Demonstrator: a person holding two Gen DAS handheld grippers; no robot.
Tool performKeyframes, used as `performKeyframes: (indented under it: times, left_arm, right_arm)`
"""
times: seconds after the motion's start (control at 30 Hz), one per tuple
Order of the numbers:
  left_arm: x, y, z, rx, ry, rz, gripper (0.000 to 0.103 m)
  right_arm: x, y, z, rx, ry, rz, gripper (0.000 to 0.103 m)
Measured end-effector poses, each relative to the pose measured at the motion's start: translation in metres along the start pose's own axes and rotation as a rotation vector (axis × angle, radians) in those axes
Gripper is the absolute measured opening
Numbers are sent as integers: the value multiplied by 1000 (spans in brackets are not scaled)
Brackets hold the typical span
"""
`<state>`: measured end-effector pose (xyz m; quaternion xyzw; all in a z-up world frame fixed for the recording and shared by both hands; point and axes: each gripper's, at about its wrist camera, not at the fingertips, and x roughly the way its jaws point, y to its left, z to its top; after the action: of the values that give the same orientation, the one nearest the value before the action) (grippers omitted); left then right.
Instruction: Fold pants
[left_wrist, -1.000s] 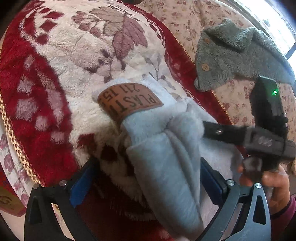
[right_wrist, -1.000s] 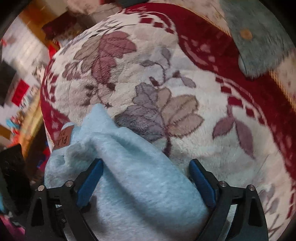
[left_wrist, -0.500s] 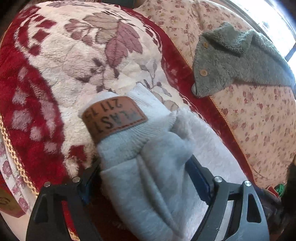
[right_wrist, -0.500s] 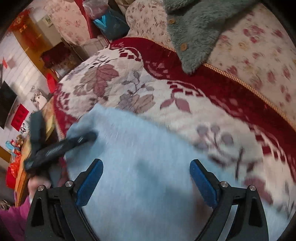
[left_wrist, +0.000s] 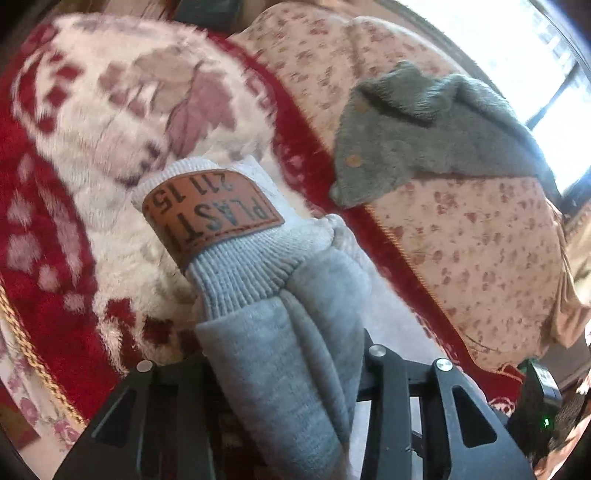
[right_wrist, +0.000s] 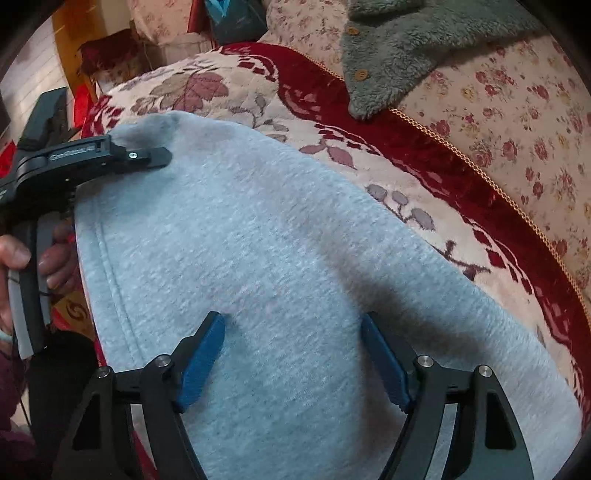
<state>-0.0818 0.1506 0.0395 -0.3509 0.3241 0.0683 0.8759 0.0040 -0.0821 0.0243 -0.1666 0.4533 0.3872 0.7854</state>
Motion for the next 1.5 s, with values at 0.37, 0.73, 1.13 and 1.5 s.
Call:
performKeyframes:
  times: [0.37, 0.73, 1.13, 1.5]
  left_arm:
    - [-54, -101, -25, 299, -92, -52, 37]
    - [-19, -198, -123, 529, -2, -38, 42]
    - [-16, -235, -189, 608, -91, 72, 101]
    - [-50, -224, -184, 608, -44, -57, 101]
  right_arm:
    - [-56, -39, -18, 199, -33, 7, 81]
    - [-137, -120, -75, 457, -106, -59, 82]
    - [-189, -155, -129, 568, -152, -98, 85]
    - [-215, -151, -127, 579, -250, 22, 88]
